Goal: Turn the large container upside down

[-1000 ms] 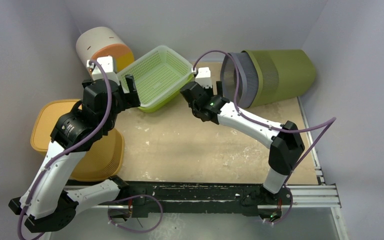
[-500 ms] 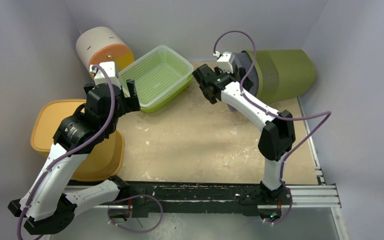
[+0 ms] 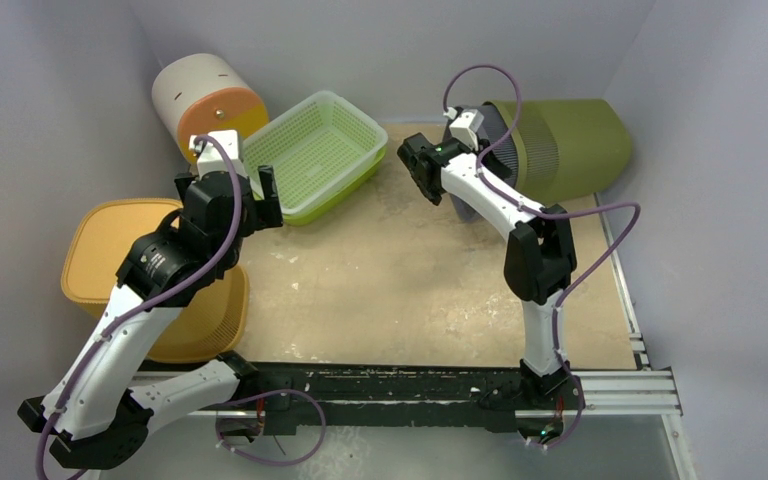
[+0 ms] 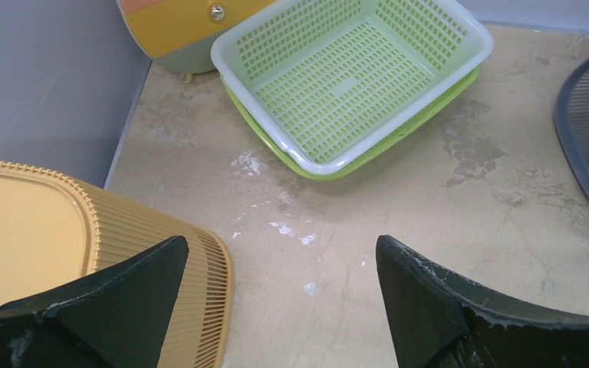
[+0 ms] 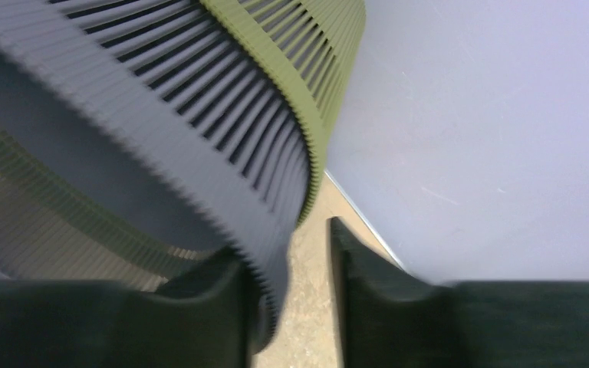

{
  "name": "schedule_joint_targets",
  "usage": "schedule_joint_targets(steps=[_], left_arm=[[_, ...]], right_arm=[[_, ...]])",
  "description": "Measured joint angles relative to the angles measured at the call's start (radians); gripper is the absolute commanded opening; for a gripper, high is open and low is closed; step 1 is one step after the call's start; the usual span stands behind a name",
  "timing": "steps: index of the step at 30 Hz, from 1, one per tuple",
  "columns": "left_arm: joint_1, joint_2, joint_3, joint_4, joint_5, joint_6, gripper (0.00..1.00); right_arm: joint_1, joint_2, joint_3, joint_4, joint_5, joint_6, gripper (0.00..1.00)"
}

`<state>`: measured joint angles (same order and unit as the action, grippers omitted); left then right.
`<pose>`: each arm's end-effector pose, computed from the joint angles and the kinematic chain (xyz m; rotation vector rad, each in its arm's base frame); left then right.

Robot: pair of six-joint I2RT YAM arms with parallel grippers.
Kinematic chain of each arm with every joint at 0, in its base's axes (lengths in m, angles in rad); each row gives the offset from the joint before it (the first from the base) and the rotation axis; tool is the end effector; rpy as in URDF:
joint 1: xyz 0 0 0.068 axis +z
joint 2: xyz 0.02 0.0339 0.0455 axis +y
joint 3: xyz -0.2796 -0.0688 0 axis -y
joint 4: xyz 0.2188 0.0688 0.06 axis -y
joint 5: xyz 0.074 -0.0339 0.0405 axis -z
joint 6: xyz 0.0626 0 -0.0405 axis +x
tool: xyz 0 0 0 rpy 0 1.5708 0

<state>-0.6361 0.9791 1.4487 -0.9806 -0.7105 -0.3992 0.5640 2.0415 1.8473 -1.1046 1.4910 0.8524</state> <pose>0.1352 -0.0491 0.4387 -0.1861 1.9422 0.0620 0.3666 0.1580 0.3033 0.4705 1.7008 -1.0718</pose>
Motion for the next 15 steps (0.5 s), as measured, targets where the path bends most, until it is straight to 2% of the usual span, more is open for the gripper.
schedule_joint_targets(steps=[9,15], left_arm=[[0.000,-0.008,-0.009,0.001,0.000,-0.001,0.89],[0.000,-0.011,-0.010,0.002,0.001,-0.001,0.90]], right_arm=[[-0.003,-0.002,-0.055,-0.063,0.043,0.035,0.00],[0.000,-0.024,0.003,-0.082,0.002,-0.011,0.00]])
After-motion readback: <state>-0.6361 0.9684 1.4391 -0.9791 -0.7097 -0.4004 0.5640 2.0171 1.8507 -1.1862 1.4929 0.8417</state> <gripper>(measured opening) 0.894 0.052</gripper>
